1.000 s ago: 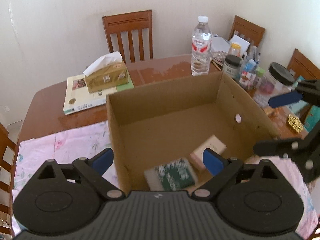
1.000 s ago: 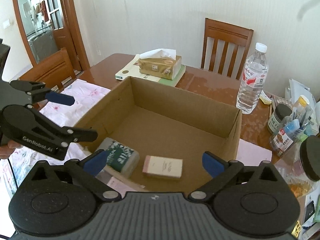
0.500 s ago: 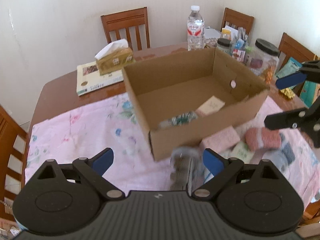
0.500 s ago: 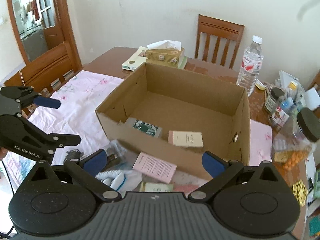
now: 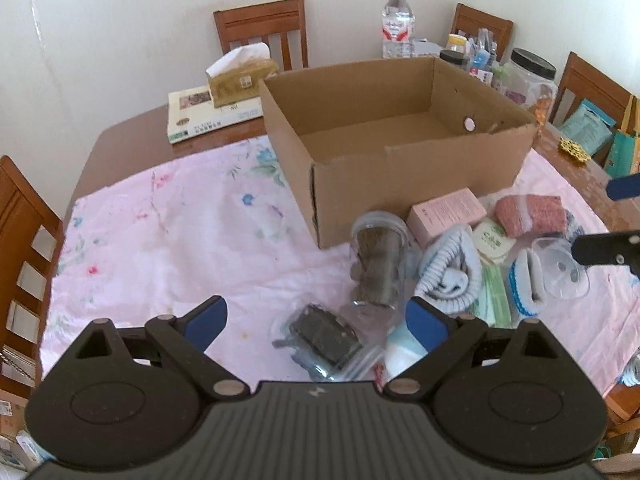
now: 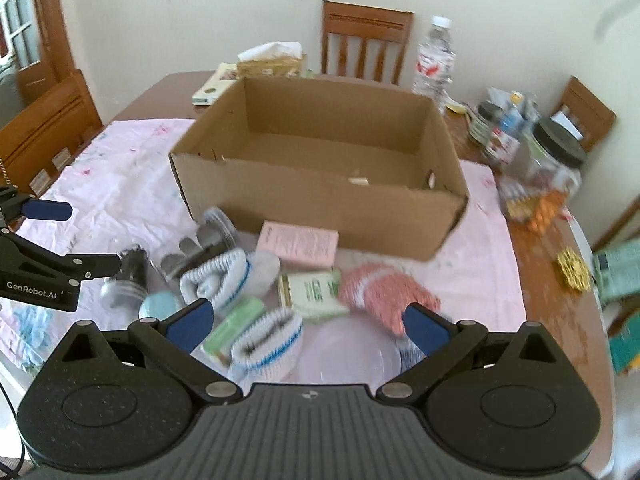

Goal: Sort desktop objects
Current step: 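Withdraw both open tools from the cardboard box back over the table, then lower the left tool onto the blue-and-white round toy and close it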

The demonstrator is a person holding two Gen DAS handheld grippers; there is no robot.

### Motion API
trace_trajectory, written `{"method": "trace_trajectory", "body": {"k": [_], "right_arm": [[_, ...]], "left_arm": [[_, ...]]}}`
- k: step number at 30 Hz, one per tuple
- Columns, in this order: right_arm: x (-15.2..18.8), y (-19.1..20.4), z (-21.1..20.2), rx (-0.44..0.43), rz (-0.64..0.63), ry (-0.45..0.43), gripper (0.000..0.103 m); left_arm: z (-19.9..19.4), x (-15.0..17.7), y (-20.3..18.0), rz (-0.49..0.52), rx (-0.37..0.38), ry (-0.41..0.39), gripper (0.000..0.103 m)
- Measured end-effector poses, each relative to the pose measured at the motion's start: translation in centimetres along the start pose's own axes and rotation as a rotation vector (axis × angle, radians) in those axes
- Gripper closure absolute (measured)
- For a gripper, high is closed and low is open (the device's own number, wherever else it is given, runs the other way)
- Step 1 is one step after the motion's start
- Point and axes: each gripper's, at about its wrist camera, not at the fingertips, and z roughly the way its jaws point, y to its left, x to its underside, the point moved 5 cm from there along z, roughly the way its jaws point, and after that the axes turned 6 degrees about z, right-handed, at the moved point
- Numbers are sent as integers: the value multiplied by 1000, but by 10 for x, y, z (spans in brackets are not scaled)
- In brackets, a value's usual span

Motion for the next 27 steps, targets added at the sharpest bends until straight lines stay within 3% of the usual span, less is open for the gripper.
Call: {"method": "trace_trajectory", "body": {"k": [5,11,21,27], "right_arm": [[16,-3,-5,16,-7,-10,0],[16,-15,1,-30,-26,3,0],[16,-44,19,-90,-75,43,0],[18,-60,24,-107,-80,55,0]], "left_arm": [[2,7,-12,18,-4,3,7],[2,10,-31,-2,-3,-11,7],[18,7,-75,-39,72,-12,7],[33,3,-92,-21,72,-6,7]]}}
